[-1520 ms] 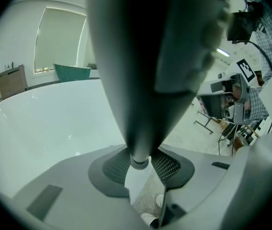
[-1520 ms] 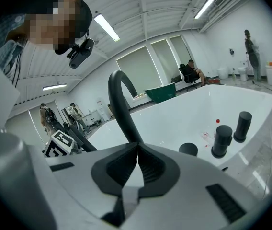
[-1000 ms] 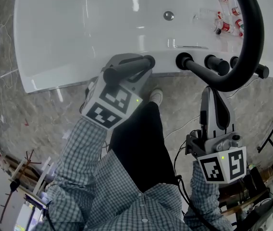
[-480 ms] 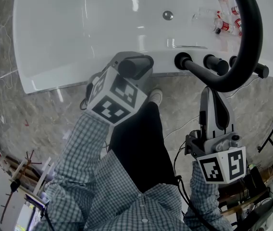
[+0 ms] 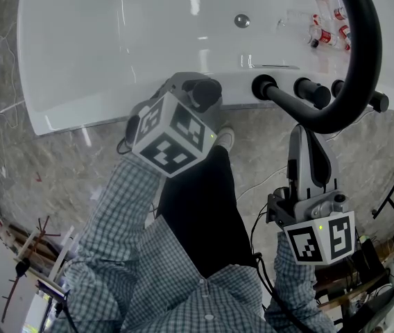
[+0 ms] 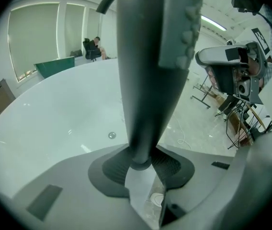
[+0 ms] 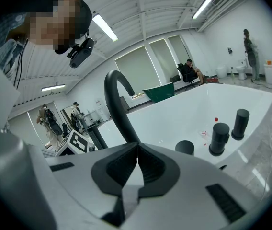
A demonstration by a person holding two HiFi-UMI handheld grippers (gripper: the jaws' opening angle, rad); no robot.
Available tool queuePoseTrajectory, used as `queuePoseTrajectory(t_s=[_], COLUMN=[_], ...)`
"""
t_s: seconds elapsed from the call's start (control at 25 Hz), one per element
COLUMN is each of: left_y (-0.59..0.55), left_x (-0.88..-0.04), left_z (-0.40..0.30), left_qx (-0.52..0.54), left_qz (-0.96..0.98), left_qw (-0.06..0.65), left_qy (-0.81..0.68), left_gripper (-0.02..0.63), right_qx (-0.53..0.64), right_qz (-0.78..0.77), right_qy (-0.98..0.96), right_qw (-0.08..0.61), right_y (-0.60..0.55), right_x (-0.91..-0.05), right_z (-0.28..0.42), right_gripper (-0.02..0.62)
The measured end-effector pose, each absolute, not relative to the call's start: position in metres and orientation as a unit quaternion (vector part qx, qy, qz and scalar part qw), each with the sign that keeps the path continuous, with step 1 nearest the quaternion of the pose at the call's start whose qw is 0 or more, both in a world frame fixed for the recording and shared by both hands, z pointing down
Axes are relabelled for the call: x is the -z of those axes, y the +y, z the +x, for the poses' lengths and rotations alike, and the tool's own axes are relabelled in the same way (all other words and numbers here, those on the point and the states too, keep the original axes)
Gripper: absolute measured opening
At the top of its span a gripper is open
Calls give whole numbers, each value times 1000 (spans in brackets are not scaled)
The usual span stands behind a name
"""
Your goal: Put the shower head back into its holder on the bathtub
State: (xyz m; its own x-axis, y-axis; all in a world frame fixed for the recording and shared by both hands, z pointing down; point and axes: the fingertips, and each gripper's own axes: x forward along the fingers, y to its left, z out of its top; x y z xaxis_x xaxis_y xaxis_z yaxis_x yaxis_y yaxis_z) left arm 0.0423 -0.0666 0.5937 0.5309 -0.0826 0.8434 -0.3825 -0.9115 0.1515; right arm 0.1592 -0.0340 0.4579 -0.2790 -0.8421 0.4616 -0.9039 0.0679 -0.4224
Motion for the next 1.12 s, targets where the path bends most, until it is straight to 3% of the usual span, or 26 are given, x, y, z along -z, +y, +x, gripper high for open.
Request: queuePoseTrajectory(t_s=[1.12], left_y=[-62], left_x=[-592], left_z=[47], left_qx=[-426], left_qz=[874], left_qw=[178], left_qy=[-153], left_gripper=[141], right_qx=[-325], right_qz=[597], right_qy=[-732], right_qw=[47], right_y=[-20], right_x=[-450], right_z=[145], right_gripper=[18])
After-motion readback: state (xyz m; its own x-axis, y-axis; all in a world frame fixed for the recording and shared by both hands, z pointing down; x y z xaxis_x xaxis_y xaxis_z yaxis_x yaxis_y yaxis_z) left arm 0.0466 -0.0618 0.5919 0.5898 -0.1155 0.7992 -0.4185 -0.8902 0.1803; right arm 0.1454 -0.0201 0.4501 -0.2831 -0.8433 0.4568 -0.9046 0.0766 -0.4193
